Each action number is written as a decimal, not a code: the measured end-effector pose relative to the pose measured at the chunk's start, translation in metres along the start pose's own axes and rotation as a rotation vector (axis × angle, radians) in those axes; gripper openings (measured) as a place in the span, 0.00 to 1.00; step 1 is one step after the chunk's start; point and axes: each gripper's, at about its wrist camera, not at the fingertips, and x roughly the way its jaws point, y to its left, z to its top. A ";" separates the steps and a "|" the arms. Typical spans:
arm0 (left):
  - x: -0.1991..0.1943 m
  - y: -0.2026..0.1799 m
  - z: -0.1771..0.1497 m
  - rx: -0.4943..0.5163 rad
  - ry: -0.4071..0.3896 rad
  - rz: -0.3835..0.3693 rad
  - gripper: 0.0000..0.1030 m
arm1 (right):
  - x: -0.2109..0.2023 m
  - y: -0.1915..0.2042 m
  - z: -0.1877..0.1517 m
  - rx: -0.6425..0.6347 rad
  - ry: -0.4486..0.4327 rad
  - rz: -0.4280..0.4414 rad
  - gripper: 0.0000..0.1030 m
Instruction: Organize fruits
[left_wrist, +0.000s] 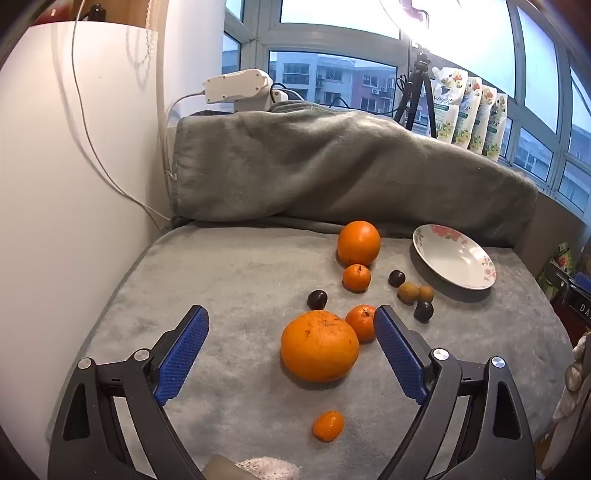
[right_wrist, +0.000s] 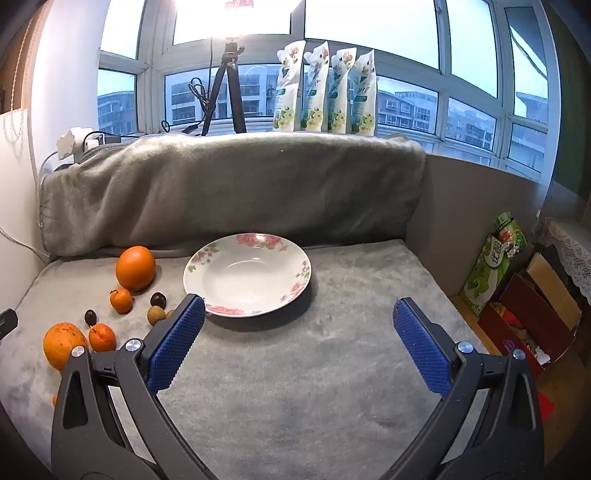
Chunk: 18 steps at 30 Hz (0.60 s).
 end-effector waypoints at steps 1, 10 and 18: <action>-0.001 0.001 0.000 -0.004 -0.002 -0.001 0.88 | 0.001 0.000 0.000 0.014 0.017 0.008 1.00; 0.004 0.000 0.000 0.000 0.010 0.009 0.88 | 0.001 -0.002 0.001 0.013 0.004 0.013 1.00; 0.001 0.002 0.001 -0.008 0.005 0.003 0.88 | -0.001 0.000 0.002 0.010 -0.002 0.000 1.00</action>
